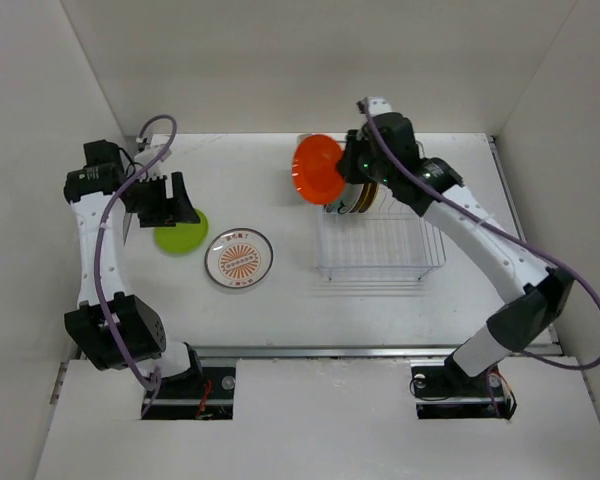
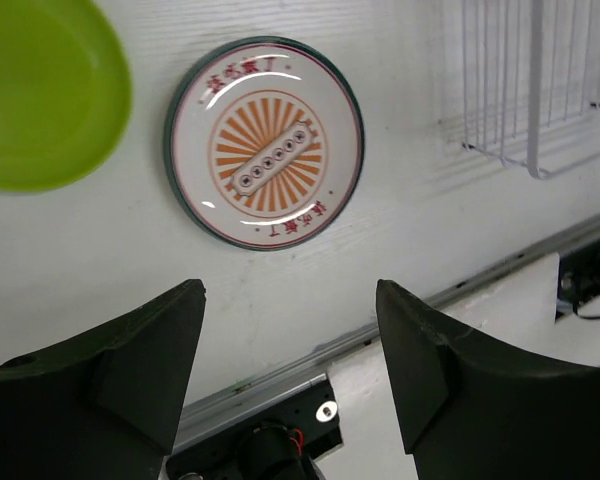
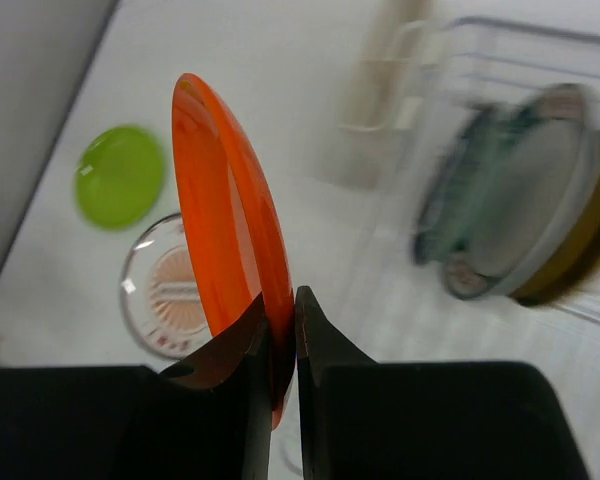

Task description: Unload the plates from the dish rack

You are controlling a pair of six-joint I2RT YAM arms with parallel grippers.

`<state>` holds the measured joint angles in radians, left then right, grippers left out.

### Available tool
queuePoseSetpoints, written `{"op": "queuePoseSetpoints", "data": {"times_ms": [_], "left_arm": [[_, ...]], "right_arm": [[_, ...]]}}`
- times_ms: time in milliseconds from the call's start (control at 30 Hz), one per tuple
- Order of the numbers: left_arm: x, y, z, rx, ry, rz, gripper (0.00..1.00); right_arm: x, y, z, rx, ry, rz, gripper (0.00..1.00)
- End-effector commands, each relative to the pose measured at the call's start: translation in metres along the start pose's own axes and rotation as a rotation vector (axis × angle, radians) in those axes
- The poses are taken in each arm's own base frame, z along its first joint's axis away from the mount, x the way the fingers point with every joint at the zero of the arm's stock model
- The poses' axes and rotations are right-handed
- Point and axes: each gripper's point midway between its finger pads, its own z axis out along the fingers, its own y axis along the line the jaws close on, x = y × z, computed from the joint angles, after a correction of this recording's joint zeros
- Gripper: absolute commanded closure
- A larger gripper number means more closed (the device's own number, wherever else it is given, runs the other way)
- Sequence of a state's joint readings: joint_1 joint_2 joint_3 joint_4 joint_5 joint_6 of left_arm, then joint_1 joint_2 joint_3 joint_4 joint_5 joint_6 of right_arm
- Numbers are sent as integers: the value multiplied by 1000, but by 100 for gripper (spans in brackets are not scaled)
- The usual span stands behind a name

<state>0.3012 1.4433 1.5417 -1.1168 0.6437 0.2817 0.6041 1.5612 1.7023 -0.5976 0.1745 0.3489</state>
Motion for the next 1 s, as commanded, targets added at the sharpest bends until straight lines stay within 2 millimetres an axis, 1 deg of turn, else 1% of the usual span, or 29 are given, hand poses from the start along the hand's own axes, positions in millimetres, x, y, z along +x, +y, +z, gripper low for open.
{"op": "queuePoseSetpoints", "data": {"times_ms": [0,33,67,100,133,167,200,233,267,300,333,367,400,433,467,500,533,567,600,667,700,733,767,800,833,900,933,967], "left_arm": [[1,-39,-7,102,-5,127,33],[2,-42,-6,109,-1,151,33],[5,-43,-3,116,12,160,32],[6,-46,-1,124,17,181,32],[9,-45,0,125,26,175,32],[9,-45,3,138,30,183,32],[13,-48,6,155,45,182,32],[17,-46,9,158,56,193,32],[20,-49,11,177,64,205,32],[25,-46,17,183,87,197,32],[29,-47,19,190,101,197,32],[32,-46,21,192,110,199,32],[32,-41,26,182,117,197,32],[35,-30,32,133,127,192,32],[35,-24,35,103,131,185,32],[36,-18,37,76,134,179,32],[40,-10,43,51,154,162,32],[38,-10,43,49,145,168,32],[39,-8,45,51,153,163,32],[39,-12,48,75,156,146,35],[38,-15,48,92,152,132,40],[38,-17,48,101,150,132,45],[34,-22,46,122,134,127,50],[35,-26,46,140,139,120,56],[35,-29,45,158,135,118,70],[35,-38,42,203,134,107,84],[35,-40,42,212,131,106,98],[37,-42,41,223,139,98,100]], "right_arm": [[15,108,14,-507,48,-52,100],[26,123,30,-560,73,-48,100],[30,131,34,-608,87,-43,100],[42,150,29,-715,128,-55,100],[47,164,37,-772,136,-51,100],[51,170,39,-810,156,-37,100],[57,180,39,-857,173,-45,100],[62,193,33,-927,200,-43,100],[75,195,45,-940,234,-22,100],[77,202,43,-967,243,-16,100],[83,209,40,-1006,265,-11,100],[81,213,42,-1029,246,-8,100],[82,214,43,-1030,250,14,100],[87,220,39,-1052,256,16,100],[91,219,41,-1052,258,25,100],[86,222,39,-1073,237,24,100],[95,225,42,-1074,260,38,100],[95,227,37,-1099,269,40,100],[104,226,46,-1090,290,54,100],[107,227,46,-1105,303,65,100],[111,233,45,-1127,318,67,100],[118,232,48,-1133,340,69,100],[114,234,47,-1138,330,66,100],[118,239,42,-1154,341,60,100],[122,238,46,-1149,350,63,100],[122,238,46,-1149,350,63,100],[121,239,46,-1154,342,61,100],[121,239,46,-1154,342,60,100]]}}
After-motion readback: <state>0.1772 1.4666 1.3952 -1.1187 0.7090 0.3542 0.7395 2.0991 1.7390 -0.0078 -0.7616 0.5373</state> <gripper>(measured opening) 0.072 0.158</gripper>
